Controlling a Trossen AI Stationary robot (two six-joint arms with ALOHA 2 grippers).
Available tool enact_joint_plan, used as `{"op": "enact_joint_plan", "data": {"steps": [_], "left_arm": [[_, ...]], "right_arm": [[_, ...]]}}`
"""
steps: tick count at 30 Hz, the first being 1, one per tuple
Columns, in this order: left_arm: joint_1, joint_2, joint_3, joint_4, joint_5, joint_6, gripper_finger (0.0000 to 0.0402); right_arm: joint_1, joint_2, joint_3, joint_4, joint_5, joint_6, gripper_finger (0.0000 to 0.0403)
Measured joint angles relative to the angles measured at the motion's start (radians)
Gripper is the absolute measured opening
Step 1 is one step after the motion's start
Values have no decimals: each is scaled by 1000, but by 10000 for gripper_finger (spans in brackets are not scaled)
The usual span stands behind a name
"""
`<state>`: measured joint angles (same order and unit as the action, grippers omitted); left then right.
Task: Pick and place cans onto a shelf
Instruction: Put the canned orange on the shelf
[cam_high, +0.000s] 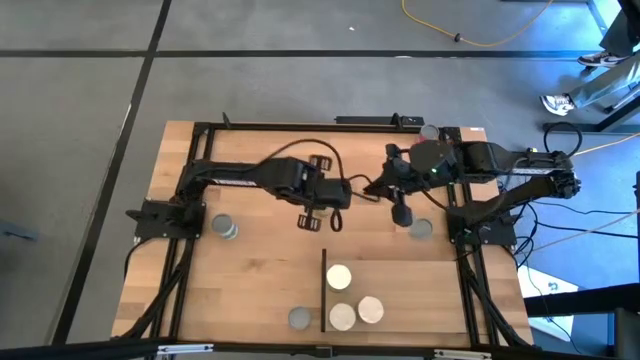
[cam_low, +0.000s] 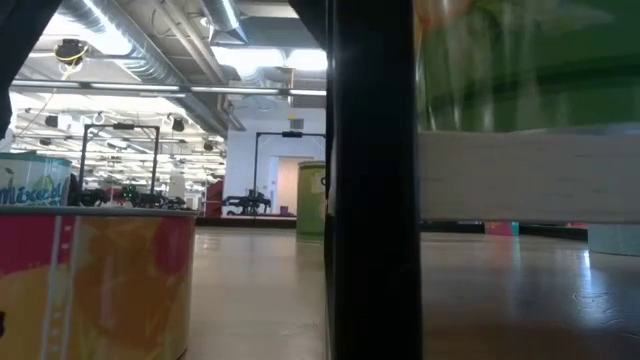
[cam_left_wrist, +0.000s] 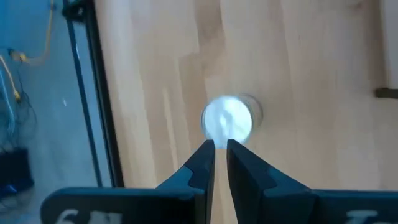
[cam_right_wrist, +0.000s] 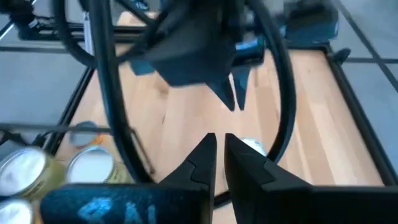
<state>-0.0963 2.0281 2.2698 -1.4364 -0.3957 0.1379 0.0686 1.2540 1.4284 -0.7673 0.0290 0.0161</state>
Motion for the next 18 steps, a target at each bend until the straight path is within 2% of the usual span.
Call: {"op": "enact_joint_plan", "data": {"steps": [3, 7, 16, 18], "left_arm": [[-5, 1, 84, -86, 13, -53, 37], [-20, -52, 31, -116, 32, -124, 36], [-38, -62, 31, -135, 24, -213, 35], [-38, -78, 31, -132, 54, -208, 34]], "right_arm": [[-22, 33, 4, 32, -48, -46, 37], [-40, 82, 4, 77, -143, -107, 37], [-39, 115, -3, 147, -171, -204, 37], [-40, 108, -5, 192, -184, -204, 37]]}}
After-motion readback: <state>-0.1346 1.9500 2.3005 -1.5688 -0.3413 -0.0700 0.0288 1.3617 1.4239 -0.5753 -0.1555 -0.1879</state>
